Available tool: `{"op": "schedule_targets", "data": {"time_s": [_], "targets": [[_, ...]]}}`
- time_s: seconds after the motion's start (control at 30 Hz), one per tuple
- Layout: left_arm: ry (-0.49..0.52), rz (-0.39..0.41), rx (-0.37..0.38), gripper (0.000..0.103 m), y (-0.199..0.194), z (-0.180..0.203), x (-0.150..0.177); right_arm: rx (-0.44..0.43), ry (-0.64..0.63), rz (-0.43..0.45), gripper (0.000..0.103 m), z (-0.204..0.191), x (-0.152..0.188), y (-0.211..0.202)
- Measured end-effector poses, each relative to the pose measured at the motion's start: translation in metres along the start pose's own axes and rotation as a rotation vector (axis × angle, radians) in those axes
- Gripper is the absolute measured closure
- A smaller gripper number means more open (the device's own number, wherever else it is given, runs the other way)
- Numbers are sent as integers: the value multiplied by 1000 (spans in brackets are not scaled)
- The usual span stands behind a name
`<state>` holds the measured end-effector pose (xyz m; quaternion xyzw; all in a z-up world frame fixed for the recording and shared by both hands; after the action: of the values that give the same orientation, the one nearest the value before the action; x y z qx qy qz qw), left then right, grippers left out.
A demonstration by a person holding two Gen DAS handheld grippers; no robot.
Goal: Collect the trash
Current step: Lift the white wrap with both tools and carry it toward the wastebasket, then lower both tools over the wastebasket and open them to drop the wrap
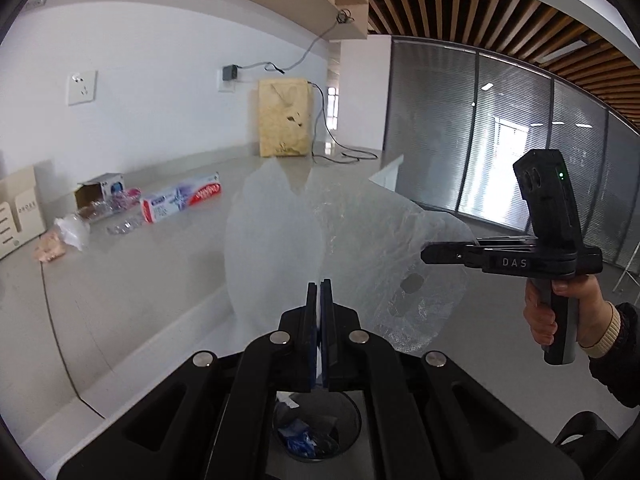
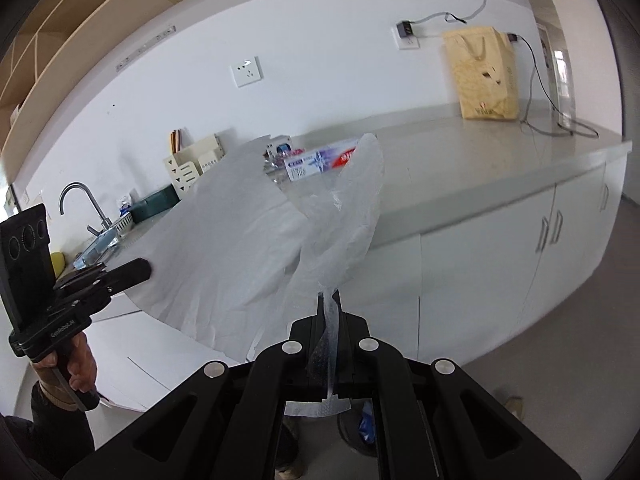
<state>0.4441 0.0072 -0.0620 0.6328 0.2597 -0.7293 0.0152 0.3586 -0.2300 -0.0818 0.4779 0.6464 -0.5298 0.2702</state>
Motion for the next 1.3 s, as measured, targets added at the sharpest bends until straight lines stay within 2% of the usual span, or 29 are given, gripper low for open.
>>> {"op": "schedule_targets", "data": {"time_s": [0.17,0.33,0.53,0.73,0.93,1.07,1.2,1.3], "targets": [[-17,-64,53,101,22,1,26,51,33,-37,97,6,29,-2],[-31,-145,96,101,56,0,57,87,77,-127,97,20,68,8],[-107,-260,142,101,115,-10,101,105,136,-241,97,46,108,38],[-167,-418,155,101,186,-21,159,110,215,-355,97,88,152,88],[-266,-567,167,101,248,-36,221,102,283,-496,97,114,217,140],[-281,-631,145,101,275,-41,252,97,325,-564,97,128,254,173],[-267,-686,103,101,299,-46,280,91,350,-626,97,141,275,205],[-298,-703,135,101,314,-46,296,109,325,-675,97,149,286,230]]}}
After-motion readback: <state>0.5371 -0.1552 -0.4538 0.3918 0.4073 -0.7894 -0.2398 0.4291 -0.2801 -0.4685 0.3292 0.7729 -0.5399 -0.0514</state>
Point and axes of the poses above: each gripper's, at about its wrist camera, not at the fingertips, and y roughly the way its jaws point, z to its right, x to its underside, the point moved 3 cm from there along y, roughly the way its jaws point, and after that the axes turned 6 degrees about z, right-handed, at the moved point
